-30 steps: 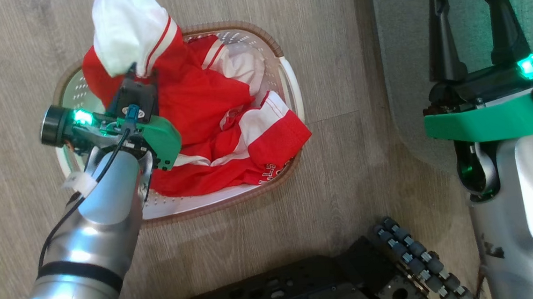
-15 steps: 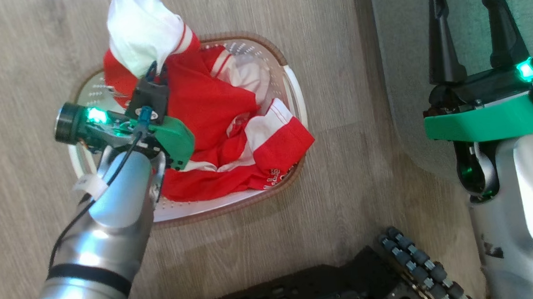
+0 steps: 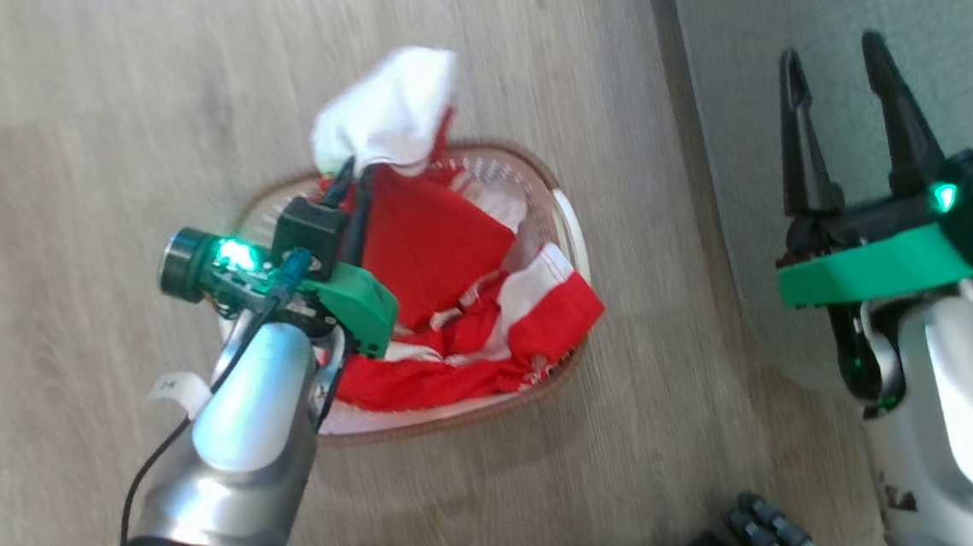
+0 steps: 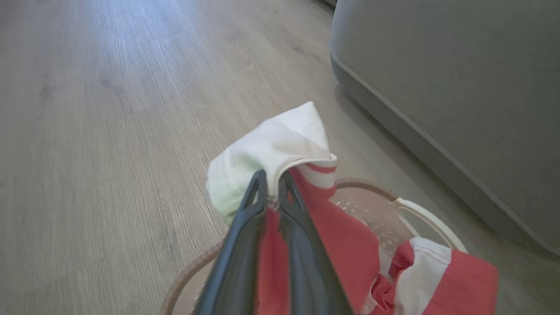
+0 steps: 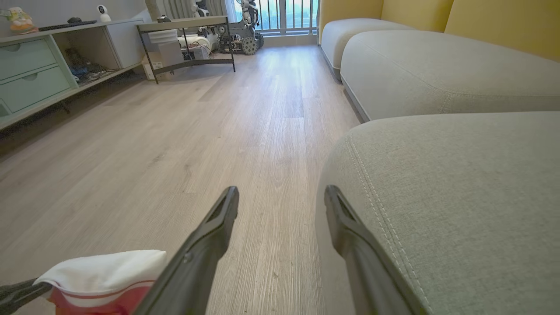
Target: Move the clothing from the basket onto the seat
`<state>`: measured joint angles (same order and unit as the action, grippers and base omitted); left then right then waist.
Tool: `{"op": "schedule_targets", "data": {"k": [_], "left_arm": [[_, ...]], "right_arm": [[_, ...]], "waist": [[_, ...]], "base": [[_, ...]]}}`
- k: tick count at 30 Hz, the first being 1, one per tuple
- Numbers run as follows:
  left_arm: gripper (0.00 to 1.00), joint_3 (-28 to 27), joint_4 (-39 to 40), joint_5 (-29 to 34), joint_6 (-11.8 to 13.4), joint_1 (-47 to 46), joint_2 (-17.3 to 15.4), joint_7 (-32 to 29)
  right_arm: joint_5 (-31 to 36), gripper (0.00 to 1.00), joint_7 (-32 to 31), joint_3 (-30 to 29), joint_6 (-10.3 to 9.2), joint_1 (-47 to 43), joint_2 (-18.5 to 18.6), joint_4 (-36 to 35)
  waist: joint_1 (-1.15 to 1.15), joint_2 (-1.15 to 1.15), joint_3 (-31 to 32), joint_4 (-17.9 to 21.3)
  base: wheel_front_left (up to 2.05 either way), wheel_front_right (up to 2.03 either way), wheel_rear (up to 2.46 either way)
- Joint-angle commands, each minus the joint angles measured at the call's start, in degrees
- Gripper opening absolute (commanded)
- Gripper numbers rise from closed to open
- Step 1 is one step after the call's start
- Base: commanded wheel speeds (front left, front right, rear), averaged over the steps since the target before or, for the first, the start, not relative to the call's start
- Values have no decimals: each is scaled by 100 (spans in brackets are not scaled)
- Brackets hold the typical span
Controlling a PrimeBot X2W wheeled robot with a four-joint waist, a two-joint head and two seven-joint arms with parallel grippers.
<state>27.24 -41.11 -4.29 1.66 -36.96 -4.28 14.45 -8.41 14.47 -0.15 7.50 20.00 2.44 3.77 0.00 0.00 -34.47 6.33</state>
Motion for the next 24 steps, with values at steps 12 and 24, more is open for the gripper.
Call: {"op": "schedule_targets", "data": {"k": [12, 24], "left_arm": [[0, 241, 521, -184, -441, 212, 86, 55], [0, 709, 437, -744, -702, -209, 137, -120]], "right_arm": [[141, 100, 52, 6, -1, -1071, 43, 239], [30, 100, 52, 185, -1, -1740, 43, 392]], "waist": [[0, 0, 2230, -557], [0, 0, 3408, -701]], "base": [[0, 0, 0], [0, 0, 0]]}}
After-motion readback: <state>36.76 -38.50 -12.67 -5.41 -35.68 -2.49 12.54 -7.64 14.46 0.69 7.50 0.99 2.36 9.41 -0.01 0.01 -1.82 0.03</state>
